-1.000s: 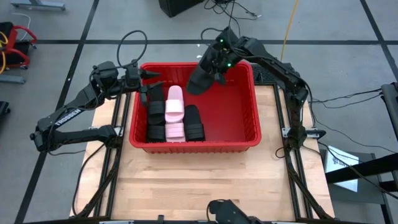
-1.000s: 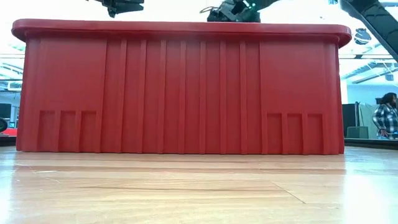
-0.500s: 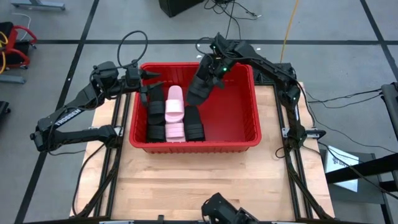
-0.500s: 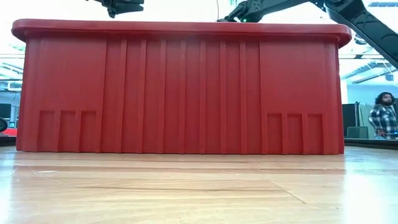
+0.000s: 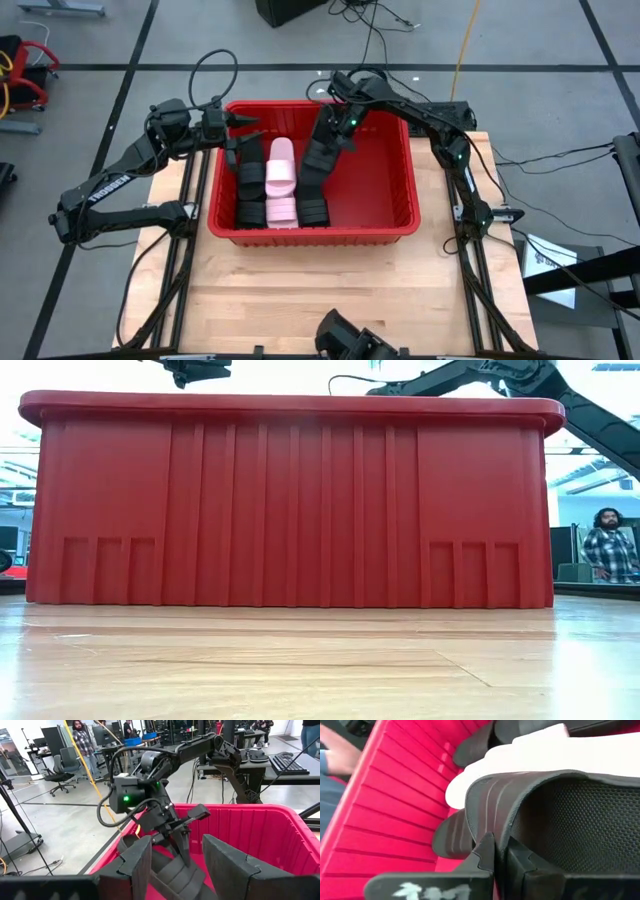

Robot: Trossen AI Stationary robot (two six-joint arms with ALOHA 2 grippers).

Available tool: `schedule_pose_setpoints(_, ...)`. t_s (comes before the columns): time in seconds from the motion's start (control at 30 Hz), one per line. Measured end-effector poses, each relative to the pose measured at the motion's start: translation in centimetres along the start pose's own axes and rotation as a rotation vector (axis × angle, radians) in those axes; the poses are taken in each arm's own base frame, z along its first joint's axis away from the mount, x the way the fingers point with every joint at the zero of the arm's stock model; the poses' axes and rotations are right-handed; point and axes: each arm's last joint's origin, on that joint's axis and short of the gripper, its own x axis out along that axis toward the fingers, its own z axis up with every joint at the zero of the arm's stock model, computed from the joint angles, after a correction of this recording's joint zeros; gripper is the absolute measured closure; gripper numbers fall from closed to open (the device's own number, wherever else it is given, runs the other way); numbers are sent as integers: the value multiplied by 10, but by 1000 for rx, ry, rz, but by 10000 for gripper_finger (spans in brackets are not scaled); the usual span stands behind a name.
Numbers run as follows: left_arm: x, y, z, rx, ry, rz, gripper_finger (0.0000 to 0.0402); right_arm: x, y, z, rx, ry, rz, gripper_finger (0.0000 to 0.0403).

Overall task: Pick and place slides into bin
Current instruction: Put the black slipper into the red bin

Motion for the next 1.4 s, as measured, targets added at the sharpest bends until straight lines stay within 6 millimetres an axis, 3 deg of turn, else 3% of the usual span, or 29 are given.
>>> schedule_pose_setpoints(0.47, 0, 0, 0, 2, -1, -1, 222, 23, 7, 4, -80, 21, 39, 399)
schedule_pose_setpoints(0.77, 0, -1, 0, -2, -3, -12, 222, 55, -15, -13, 7, 98, 89, 399)
schedule_pose_setpoints(1.13, 0, -1, 0, -4, -8, -40, 222, 58, -24, -16, -9, 93, 84, 399)
schedule_pose_setpoints(1.4, 0, -2, 0, 0, -8, -40, 222, 67, -17, -14, -113, 144, 53, 399)
